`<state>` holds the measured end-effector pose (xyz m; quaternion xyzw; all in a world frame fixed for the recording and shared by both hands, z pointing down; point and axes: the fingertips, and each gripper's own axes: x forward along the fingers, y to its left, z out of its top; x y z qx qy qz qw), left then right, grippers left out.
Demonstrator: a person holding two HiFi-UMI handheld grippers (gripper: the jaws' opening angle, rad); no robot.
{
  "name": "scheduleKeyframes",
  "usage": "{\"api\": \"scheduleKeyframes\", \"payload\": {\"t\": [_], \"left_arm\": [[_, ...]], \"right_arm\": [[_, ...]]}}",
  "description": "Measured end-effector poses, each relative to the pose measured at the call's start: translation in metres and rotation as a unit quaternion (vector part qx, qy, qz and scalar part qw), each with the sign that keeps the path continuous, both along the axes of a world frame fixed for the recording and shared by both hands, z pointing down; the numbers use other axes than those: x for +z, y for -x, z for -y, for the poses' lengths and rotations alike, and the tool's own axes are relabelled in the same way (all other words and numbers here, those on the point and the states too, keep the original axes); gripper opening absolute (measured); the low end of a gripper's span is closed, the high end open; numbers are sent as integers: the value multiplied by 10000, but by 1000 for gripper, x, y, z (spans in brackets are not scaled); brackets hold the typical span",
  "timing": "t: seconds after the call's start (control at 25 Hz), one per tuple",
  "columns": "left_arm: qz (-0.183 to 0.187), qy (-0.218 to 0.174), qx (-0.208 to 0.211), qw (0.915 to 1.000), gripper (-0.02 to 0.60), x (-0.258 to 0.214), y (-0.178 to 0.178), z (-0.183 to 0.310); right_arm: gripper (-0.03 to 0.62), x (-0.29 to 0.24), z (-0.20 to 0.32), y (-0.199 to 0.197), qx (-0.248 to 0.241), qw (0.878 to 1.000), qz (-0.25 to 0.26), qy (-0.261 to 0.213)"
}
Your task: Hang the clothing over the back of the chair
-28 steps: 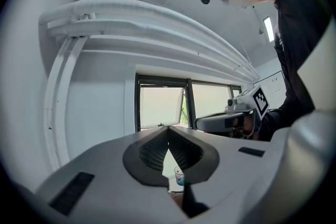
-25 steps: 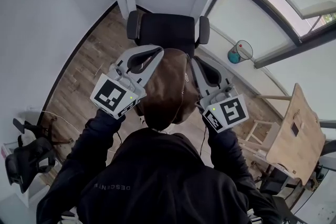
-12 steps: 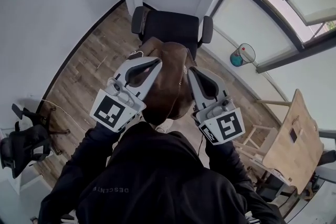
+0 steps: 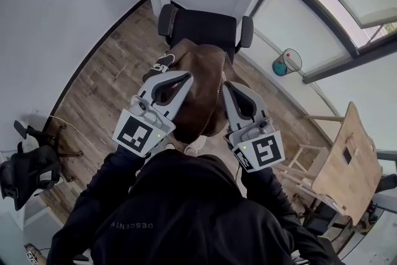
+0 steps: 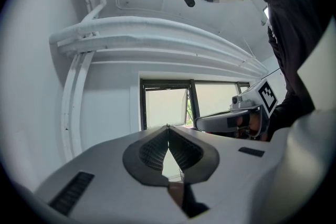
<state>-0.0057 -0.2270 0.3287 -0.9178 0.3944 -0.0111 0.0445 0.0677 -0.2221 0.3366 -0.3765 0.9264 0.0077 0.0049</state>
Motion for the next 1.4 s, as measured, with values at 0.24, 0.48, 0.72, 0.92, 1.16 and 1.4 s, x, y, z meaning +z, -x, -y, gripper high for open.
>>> {"api": "scheduleKeyframes", "payload": {"t": [0.24,0.48,0.72,0.92,1.16,1.4], "left_arm": [[-43,38,207,9998,18,3,12,-18],[-90,101,374,9992,18,12,18,-38],[-76,18,514,9986,18,13,17,-50],[-67,42,649,9979,20,13,11,-62],[-26,53,695,9976,20,16,8,-67],[-45,106,686,9976,20,19,10,-69]], "right_arm": [[-2,4,-16,10,278,9996,11,96],[-3,13,-38,14,518,9985,-18,163],[-6,16,-50,12,687,9975,-16,168],[-5,12,-60,9,769,9970,-10,127],[-5,14,-66,8,808,9967,-22,113],[-5,15,-70,8,815,9966,-46,117]]}}
